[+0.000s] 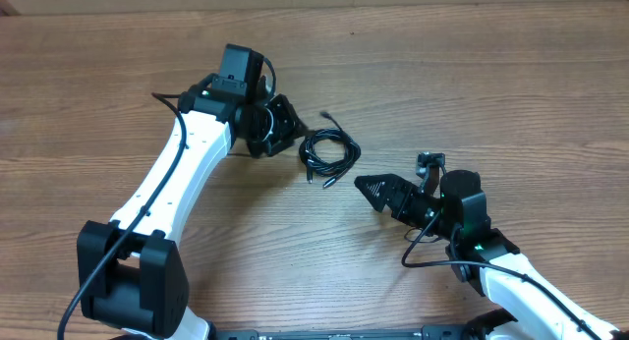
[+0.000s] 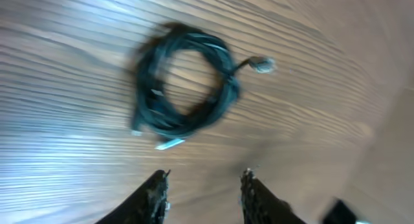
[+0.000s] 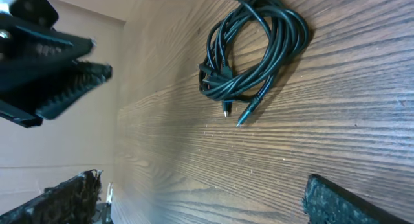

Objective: Untangle cables
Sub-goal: 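Release the cable onto the table and open both grippers, then grasp the cable coil with the right gripper and lift it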

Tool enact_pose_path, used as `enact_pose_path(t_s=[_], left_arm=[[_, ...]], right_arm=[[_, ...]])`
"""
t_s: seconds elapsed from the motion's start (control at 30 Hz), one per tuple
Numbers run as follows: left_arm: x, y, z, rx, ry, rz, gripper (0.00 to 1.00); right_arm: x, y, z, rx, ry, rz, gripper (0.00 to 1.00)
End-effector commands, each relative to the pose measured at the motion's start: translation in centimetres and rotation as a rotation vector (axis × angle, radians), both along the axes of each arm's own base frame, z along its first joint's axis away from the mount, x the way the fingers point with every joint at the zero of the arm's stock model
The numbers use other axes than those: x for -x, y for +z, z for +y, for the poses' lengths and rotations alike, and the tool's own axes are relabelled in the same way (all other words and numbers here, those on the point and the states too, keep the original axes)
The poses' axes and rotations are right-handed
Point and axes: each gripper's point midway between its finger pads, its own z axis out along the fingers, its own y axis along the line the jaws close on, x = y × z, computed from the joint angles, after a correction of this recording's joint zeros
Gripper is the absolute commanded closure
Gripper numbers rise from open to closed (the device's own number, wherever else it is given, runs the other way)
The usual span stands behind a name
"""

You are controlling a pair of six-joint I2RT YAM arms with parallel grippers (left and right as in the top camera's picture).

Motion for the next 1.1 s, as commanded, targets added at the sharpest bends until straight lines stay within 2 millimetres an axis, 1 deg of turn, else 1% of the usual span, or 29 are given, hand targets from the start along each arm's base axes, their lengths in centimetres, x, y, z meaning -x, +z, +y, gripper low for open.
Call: enact_pose_path(t_s=[0.0, 0.1, 0.13, 0.17, 0.2, 0.27, 0.33, 0.4, 0.47, 0.5, 0.53, 0.57, 0.63, 0.7, 0.73, 0.77, 0.8, 0.83, 0.87, 0.9, 0.97, 1.07], left_arm=[[-0.8, -0.2, 2.4, -0.163, -0.020, -0.081, 0.61], [-0.6, -0.4, 2.7, -0.184, -0.027, -0.080, 0.61], [-0.6, -0.5, 3.0, -0.198, -0.022, -0.076, 0.64], [-0.5, -0.7, 3.3, -0.219, -0.015, -0.072, 0.72], [-0.5, -0.9, 3.8, -0.246, -0.004, -0.070, 0.74], [-0.6, -1.2, 5.1, -0.309, 0.036, -0.064, 0.73], [-0.8, -1.3, 6.2, -0.356, 0.082, -0.061, 0.70], [-1.1, -1.3, 6.6, -0.363, 0.105, -0.063, 0.68], [-1.4, -1.2, 7.0, -0.355, 0.133, -0.063, 0.66], [-1.5, -1.2, 7.2, -0.351, 0.152, -0.059, 0.66], [-1.6, -1.2, 7.4, -0.347, 0.167, -0.055, 0.66], [-1.6, -1.2, 7.6, -0.345, 0.182, -0.050, 0.66], [-1.6, -1.2, 7.7, -0.343, 0.192, -0.047, 0.64], [-1.6, -1.2, 7.7, -0.344, 0.192, -0.047, 0.56], [-1.6, -1.2, 7.7, -0.344, 0.191, -0.047, 0.50], [-1.6, -1.2, 7.7, -0.344, 0.191, -0.048, 0.41], [-1.6, -1.2, 7.7, -0.344, 0.190, -0.048, 0.36], [-1.6, -1.2, 7.7, -0.345, 0.186, -0.049, 0.32], [-1.6, -1.2, 7.7, -0.350, 0.174, -0.052, 0.27], [-1.6, -1.2, 7.7, -0.355, 0.158, -0.058, 0.24], [-1.6, -1.2, 7.7, -0.368, 0.115, -0.072, 0.22], [-1.2, -1.4, 7.8, -0.385, 0.069, -0.072, 0.21]], right_arm=[[-0.6, 0.7, -0.1, 0.049, 0.024, -0.091, 0.01], [-1.0, 1.8, 0.4, 0.069, 0.073, -0.157, 0.03], [-1.1, 2.3, 0.6, 0.076, 0.090, -0.176, 0.03], [-1.4, 2.9, 0.7, 0.098, 0.113, -0.199, 0.03], [-1.6, 3.4, 0.8, 0.130, 0.138, -0.216, 0.03], [-2.0, 4.2, 0.8, 0.212, 0.190, -0.250, 0.03], [-2.4, 4.9, 0.4, 0.312, 0.224, -0.279, 0.03], [-2.9, 4.9, -0.4, 0.398, 0.213, -0.267, 0.05], [-3.4, 4.6, -1.1, 0.451, 0.169, -0.213, 0.10], [-3.7, 4.3, -1.5, 0.457, 0.116, -0.156, 0.18], [-3.9, 3.7, -2.3, 0.446, 0.015, -0.050, 0.23], [-4.0, 3.1, -2.9, 0.423, -0.067, 0.053, 0.23], [-4.0, 2.4, -2.7, 0.392, -0.104, 0.149, 0.22], [-4.5, 1.6, -2.2, 0.374, -0.105, 0.205, 0.21], [-4.8, 1.1, -2.0, 0.376, -0.107, 0.228, 0.21], [-5.2, 0.4, -1.7, 0.387, -0.103, 0.245, 0.21], [-5.8, -0.2, -1.4, 0.399, -0.087, 0.242, 0.18], [-6.5, -0.6, -1.0, 0.415, -0.064, 0.220, 0.17], [-8.2, -1.3, -0.1, 0.472, 0.012, 0.110, 0.17], [-9.1, -1.6, 0.3, 0.511, 0.055, 0.043, 0.17], [-10.1, -2.5, 0.4, 0.579, 0.090, -0.021, 0.17], [-10.7, -4.0, 0.5, 0.646, 0.166, -0.078, 0.18]])
